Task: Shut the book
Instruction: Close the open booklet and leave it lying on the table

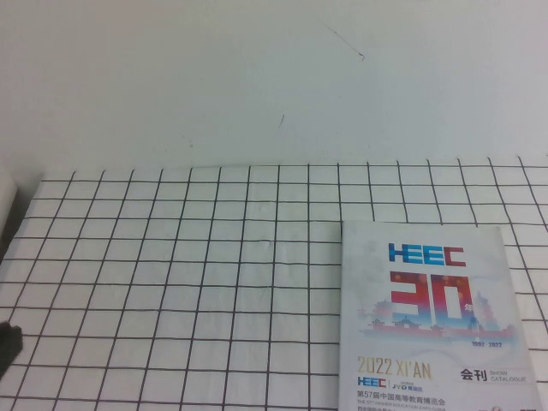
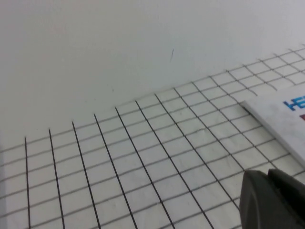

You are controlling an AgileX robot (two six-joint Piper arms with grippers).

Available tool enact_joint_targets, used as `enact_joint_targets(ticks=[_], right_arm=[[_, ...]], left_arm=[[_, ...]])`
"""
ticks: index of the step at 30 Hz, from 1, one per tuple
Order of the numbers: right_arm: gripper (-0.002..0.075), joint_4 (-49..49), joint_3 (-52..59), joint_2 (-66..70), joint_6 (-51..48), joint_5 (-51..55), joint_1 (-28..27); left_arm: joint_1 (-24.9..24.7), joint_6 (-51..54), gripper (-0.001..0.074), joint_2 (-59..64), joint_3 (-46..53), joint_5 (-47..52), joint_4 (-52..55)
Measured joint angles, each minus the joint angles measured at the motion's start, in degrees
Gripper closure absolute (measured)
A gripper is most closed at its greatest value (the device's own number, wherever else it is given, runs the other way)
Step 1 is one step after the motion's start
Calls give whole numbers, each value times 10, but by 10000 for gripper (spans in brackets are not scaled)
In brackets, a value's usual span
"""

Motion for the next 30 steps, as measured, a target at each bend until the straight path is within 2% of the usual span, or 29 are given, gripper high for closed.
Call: enact_joint_targets(ticks=[11, 17, 26, 30], right_arm=[[729, 0, 87, 39, -4, 1, 0], [729, 0, 129, 39, -4, 2, 0], [729, 0, 168, 39, -5, 21, 0], [729, 0, 169, 39, -6, 21, 0]], left_arm=[[0, -1, 739, 4, 159, -11, 1], [0, -3, 739, -1, 211, -41, 1], [0, -25, 739, -146, 266, -79, 1], [1, -54, 739, -189, 308, -114, 35]])
